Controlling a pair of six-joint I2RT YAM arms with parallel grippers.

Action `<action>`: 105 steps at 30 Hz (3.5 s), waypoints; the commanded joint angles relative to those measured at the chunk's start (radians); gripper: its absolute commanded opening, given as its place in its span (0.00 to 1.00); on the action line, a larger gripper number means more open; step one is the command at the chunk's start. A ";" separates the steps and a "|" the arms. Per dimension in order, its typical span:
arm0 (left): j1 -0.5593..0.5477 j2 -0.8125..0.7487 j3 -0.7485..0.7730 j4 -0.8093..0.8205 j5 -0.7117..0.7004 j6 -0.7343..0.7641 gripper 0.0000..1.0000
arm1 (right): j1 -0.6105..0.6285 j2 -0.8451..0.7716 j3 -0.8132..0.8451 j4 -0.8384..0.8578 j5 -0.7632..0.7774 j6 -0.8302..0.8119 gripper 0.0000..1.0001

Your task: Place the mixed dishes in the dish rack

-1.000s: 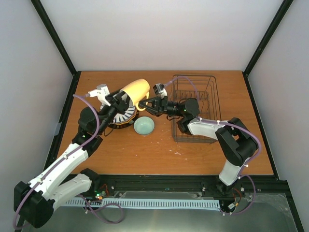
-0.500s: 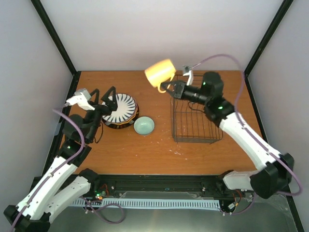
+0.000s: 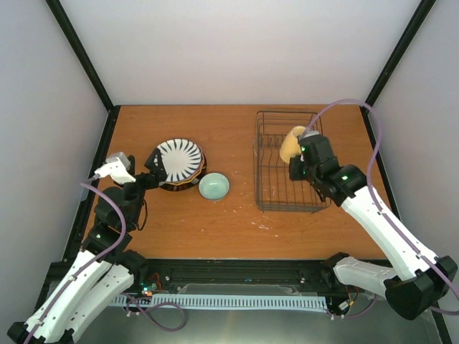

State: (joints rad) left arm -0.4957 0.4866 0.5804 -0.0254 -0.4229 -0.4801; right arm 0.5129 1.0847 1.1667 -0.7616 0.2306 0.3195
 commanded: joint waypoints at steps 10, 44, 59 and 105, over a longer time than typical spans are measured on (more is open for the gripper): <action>-0.004 -0.037 -0.051 -0.031 -0.062 0.003 1.00 | 0.050 0.020 -0.186 0.046 0.076 -0.017 0.03; -0.004 -0.061 -0.096 -0.008 -0.097 0.017 1.00 | 0.105 0.323 -0.311 0.266 -0.035 0.006 0.03; -0.004 -0.059 -0.115 -0.036 -0.015 0.002 1.00 | 0.105 0.368 -0.247 0.154 -0.063 -0.009 0.23; -0.007 0.957 0.463 -0.837 0.676 -0.086 0.43 | 0.056 0.115 0.128 -0.261 0.075 0.048 0.37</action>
State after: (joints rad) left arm -0.4950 1.4120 1.0420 -0.8829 0.2398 -0.5400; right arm 0.5720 1.2243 1.2949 -1.0168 0.3084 0.3813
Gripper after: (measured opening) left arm 0.429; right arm 0.370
